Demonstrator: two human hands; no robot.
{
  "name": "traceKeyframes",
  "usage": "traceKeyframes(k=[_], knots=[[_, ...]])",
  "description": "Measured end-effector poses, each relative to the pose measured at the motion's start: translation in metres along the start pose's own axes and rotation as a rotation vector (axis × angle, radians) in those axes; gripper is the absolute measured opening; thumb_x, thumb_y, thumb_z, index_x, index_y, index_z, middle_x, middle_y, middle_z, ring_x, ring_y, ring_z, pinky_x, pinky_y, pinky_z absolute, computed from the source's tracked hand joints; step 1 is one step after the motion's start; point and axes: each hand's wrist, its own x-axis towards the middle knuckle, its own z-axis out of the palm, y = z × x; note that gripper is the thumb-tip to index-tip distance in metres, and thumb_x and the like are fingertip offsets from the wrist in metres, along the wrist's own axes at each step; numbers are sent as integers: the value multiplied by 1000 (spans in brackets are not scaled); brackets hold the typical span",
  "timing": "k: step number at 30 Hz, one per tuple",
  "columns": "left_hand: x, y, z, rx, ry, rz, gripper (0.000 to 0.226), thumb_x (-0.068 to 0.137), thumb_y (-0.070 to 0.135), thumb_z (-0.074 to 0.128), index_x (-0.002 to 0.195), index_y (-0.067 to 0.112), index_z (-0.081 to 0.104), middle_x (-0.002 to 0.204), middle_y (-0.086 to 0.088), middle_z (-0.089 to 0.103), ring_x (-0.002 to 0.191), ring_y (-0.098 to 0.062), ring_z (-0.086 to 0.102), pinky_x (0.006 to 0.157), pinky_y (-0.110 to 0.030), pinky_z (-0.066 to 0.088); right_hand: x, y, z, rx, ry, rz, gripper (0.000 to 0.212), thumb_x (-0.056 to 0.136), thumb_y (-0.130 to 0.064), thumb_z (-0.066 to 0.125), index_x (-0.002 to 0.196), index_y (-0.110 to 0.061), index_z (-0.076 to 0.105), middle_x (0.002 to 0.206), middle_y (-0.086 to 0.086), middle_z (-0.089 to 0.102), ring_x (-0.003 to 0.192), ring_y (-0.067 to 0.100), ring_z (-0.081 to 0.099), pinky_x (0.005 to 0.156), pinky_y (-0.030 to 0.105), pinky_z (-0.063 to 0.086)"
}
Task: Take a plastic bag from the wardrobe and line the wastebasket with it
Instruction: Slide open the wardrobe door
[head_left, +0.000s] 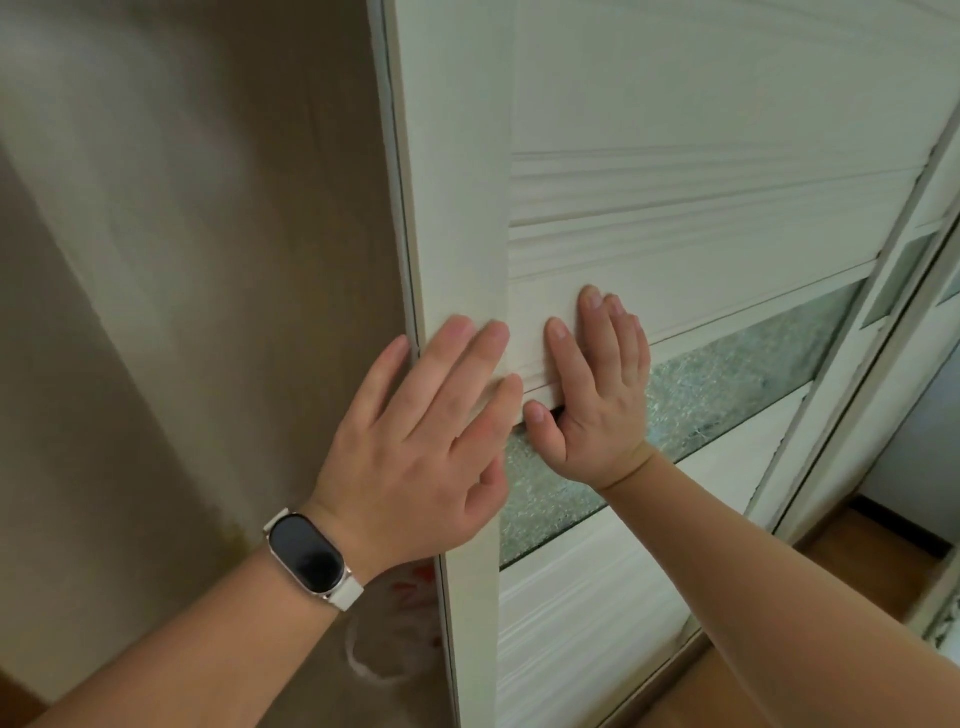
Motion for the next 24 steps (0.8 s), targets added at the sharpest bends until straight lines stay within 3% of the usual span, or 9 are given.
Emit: traceKeyframes(k=[15,24], knots=[[37,24,65,-75,139,144,50,75,35,60,120,14,60,145,-11,44,140,-26,33,115,-47,25,-15,71,-7,-23,-35,16,64,96,-51,25,152,-20,22,162,4,13,145,31,23,110,56,29],[66,46,102,-234,174,184,39,75,30,59,110,14,68,142,-9,48,139,-24,33,116,-47,22,-22,108,-24,-68,-216,91,68,98,-55,25,153,-16,15,154,21,23,139,46,28,108,66,27]])
